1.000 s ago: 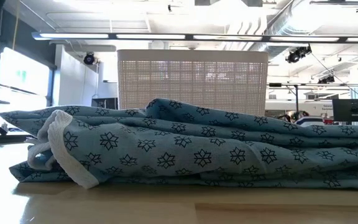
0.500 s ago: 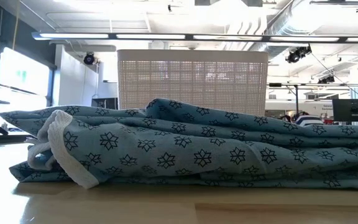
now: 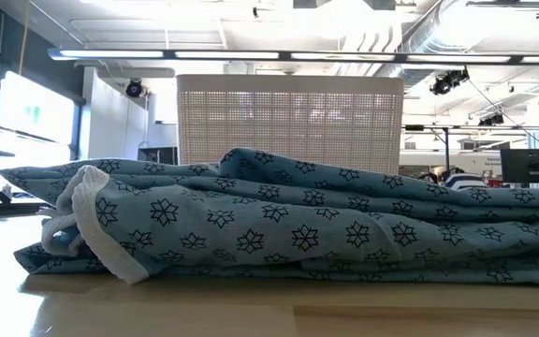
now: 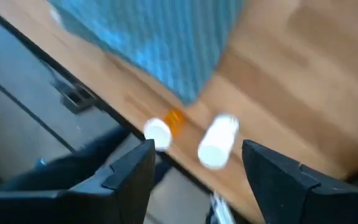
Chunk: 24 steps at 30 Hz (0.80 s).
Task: Pick & place medical supplies in basket/bin
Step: Put the white pill bottle into the white bin
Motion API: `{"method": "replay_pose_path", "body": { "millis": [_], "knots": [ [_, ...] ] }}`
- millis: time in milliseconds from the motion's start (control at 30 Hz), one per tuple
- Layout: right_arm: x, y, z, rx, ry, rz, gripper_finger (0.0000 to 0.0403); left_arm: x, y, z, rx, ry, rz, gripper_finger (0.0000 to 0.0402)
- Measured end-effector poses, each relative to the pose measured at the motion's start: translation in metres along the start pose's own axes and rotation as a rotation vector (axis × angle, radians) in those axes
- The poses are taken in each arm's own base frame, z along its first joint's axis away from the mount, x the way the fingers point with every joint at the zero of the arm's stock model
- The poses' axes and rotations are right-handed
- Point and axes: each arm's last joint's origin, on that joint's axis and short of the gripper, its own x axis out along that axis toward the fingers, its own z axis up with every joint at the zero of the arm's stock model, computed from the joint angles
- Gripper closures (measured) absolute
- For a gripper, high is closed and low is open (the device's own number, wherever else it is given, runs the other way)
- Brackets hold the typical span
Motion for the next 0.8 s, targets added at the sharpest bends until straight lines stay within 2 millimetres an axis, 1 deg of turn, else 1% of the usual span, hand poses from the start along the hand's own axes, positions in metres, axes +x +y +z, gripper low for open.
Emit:
{"method": "replay_pose_path", "body": {
  "millis": [133, 233, 400, 533, 700, 800],
  "knots": [
    [0.023, 0.009, -0.014, 0.056, 0.106, -0.077, 0.0171, -0.001, 0.003, -0.008, 0.044, 0.110, -0.008, 0.0067],
    [0.039, 0.016, -0.023, 0.104, 0.144, -0.105, 0.0171, -0.002, 0.006, -0.015, 0.064, 0.195, -0.008, 0.0067],
    [0.065, 0.024, -0.033, 0.142, 0.181, -0.176, 0.0171, -0.005, 0.011, -0.027, 0.074, 0.330, 0.010, 0.0067],
    [0.085, 0.026, -0.036, 0.172, 0.229, -0.255, 0.0171, -0.007, 0.014, -0.032, 0.107, 0.396, 0.037, 0.0067],
    [0.106, 0.030, -0.036, 0.185, 0.225, -0.303, 0.0171, -0.008, 0.015, -0.035, 0.127, 0.422, 0.045, 0.0067],
    [0.115, 0.031, -0.034, 0.194, 0.219, -0.326, 0.0171, -0.009, 0.016, -0.037, 0.121, 0.454, 0.036, 0.0067]
  ]
}}
